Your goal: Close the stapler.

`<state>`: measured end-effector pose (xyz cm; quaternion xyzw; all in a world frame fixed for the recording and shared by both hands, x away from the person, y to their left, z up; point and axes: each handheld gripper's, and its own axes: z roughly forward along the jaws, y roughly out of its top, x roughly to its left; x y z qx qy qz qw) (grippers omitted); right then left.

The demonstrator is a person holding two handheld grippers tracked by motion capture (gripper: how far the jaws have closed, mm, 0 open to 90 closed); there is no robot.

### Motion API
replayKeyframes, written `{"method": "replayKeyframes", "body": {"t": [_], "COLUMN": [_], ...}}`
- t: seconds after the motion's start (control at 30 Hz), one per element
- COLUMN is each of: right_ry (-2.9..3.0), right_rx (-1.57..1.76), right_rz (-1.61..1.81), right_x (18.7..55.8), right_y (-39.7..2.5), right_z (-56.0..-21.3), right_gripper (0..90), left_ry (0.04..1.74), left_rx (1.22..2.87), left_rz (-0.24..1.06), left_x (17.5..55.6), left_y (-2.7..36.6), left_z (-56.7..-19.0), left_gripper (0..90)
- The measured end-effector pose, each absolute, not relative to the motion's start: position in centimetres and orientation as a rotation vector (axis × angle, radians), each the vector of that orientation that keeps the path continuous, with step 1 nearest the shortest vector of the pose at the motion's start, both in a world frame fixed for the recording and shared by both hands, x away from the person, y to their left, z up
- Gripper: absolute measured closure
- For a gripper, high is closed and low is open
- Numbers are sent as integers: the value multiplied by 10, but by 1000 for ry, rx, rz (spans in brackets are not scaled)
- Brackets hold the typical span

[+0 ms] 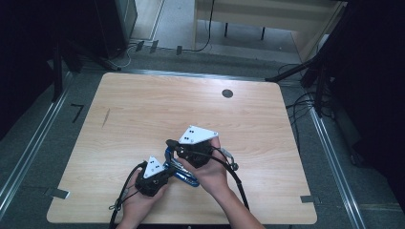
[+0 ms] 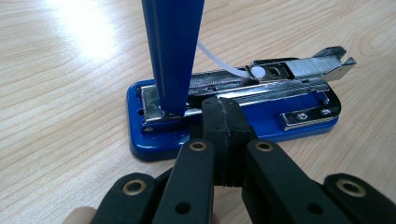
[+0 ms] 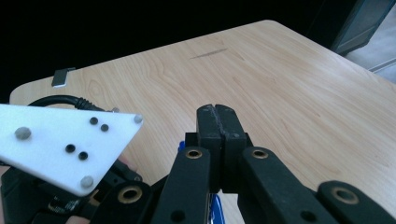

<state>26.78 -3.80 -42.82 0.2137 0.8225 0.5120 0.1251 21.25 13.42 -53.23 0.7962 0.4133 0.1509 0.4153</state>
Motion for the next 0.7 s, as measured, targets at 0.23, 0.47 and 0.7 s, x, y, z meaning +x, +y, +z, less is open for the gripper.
{"method": "replayKeyframes", "body": {"t": [0.23,0.47,0.7], "right_ry": [2441,2425,2436], "right_rx": [605,654,693], "right_rz": [1394,1398,1404], "right_x": [267,263,257], "right_y": [-32,-53,-74], "right_z": [-442,-448,-455], "right_gripper": [900,900,900], "left_ry": [1036,1034,1023], "left_rx": [2002,2007,2014], "left_rz": [378,376,368], "left_x": [212,212,212], "left_y": [134,135,135], "left_z": [-532,-532,-532], "left_gripper": [900,900,900]}}
